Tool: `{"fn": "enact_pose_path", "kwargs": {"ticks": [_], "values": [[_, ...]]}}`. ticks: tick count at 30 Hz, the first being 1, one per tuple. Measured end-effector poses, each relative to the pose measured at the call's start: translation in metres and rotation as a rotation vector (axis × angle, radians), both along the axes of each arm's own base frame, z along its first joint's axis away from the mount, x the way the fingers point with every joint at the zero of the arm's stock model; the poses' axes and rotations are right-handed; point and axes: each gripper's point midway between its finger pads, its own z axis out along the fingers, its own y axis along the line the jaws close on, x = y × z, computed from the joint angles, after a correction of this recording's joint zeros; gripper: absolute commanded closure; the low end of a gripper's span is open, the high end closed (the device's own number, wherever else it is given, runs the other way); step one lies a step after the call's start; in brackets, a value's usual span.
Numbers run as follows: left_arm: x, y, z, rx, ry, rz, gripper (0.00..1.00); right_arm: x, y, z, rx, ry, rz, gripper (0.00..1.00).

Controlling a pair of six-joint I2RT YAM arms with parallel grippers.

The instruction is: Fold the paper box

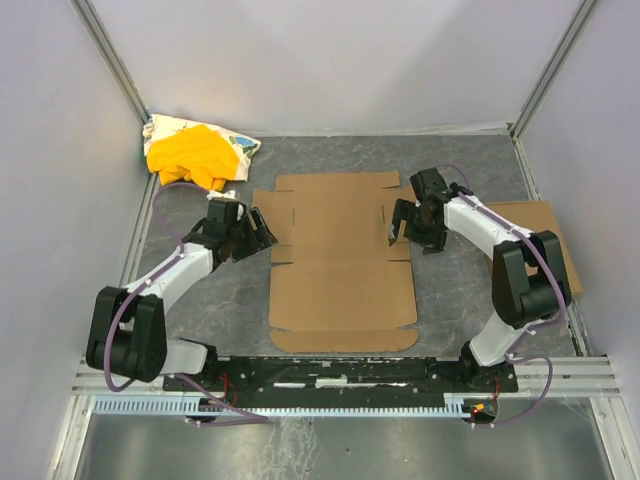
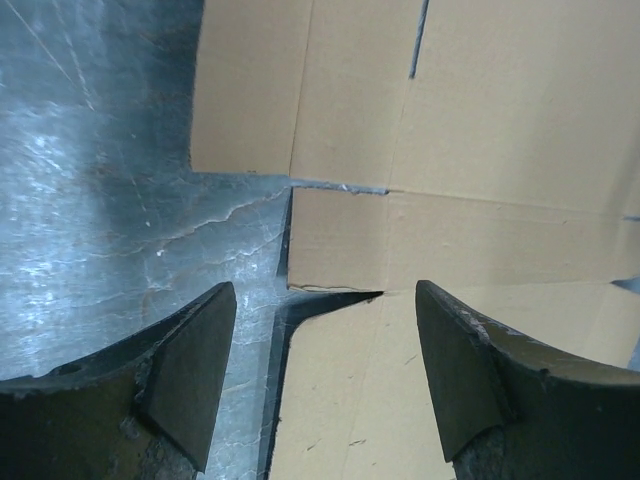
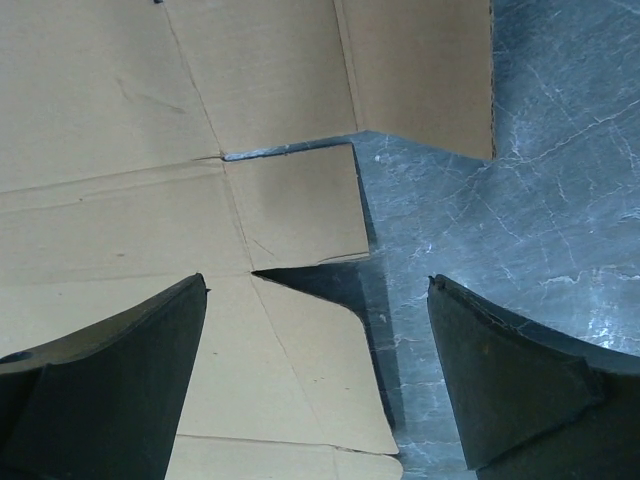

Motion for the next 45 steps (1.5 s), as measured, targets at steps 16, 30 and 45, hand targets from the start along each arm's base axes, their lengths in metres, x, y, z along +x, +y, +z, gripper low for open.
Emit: {"fn": "enact_pose_path", "kwargs": {"ticks": [16,30,45], "values": [[-0.018,-0.032,-0.052,0.047,0.122,-0.075,0.21,-0.001,0.009,-0.025,-0.009,0.052,0.024,0.03],[-0.007,-0.045,-0.053,0.055,0.079,-0.094,0.21,-0.001,0.023,-0.038,-0.003,0.061,0.045,0.04],[-0.004,-0.048,-0.053,0.083,0.061,-0.094,0.21,0.005,0.028,-0.032,0.016,0.016,0.050,0.06]]}}
